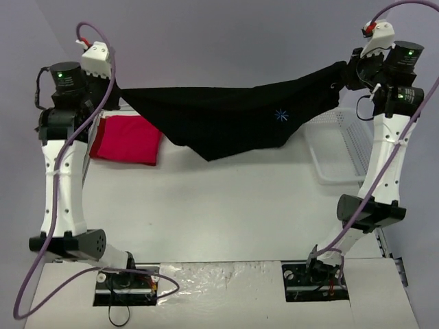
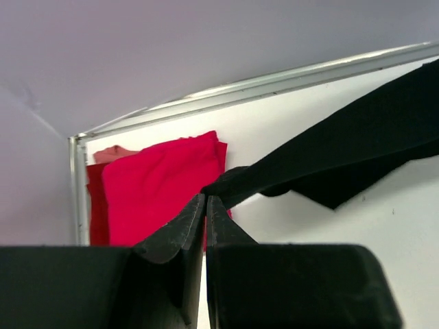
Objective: Fold and stack the t-shirts
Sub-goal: Flatten out the tshirt
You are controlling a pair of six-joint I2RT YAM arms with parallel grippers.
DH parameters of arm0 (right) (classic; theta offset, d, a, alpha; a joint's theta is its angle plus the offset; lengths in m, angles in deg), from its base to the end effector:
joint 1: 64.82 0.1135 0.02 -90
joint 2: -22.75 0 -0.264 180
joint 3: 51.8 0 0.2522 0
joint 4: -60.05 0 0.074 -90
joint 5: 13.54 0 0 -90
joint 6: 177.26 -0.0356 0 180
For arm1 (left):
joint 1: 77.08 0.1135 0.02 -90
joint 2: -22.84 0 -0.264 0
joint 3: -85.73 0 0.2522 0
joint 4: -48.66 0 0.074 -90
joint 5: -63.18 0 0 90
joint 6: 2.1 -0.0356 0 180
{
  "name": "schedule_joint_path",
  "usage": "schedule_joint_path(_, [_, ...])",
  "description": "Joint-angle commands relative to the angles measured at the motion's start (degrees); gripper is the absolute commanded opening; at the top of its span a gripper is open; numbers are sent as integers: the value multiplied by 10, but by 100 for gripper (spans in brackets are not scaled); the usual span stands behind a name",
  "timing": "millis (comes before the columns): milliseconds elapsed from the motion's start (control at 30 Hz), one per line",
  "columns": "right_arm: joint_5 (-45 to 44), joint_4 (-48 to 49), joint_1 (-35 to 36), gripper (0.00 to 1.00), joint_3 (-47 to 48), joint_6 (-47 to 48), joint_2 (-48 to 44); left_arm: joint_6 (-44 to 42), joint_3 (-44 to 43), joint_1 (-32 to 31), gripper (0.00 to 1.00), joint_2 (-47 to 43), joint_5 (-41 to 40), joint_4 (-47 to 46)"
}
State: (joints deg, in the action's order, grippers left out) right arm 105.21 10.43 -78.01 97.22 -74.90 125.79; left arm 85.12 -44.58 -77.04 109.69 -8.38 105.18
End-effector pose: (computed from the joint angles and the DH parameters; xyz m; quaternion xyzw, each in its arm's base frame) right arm 0.3542 -0.0654 0.5454 -0.1648 0.7076 0.0300 0.6865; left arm 0.2935 -0.0111 0.5262 0.1181 0.7702 -0.1103 0.6170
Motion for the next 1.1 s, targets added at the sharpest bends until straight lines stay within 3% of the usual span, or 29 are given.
schedule_joint_path(0, [0,25,-4,0,-58,9,-109,-26,44,13,2,-108,-31,18])
schedule_joint_path(233, [-39,24,-6,0,-309,59,-332,-49,228,24,2,-300,-65,17])
schedule_joint_path(433, [-80,23,-5,0,-371,64,-455,-48,190,26,2,-341,-75,49])
schedule_joint_path(633, [-79,25,-5,0,-307,57,-387,-57,126,26,2,-274,-89,48])
schedule_joint_path(867, [-68,74,-4,0,-310,61,-241,-78,181,26,2,-185,-108,-63])
schedule_joint_path(967, [-70,122,1,0,-325,63,-191,-88,208,26,2,-117,-114,-123])
schedule_joint_path(1067, [-91,144,18,0,-310,72,-119,-98,180,23,2,28,-120,-172])
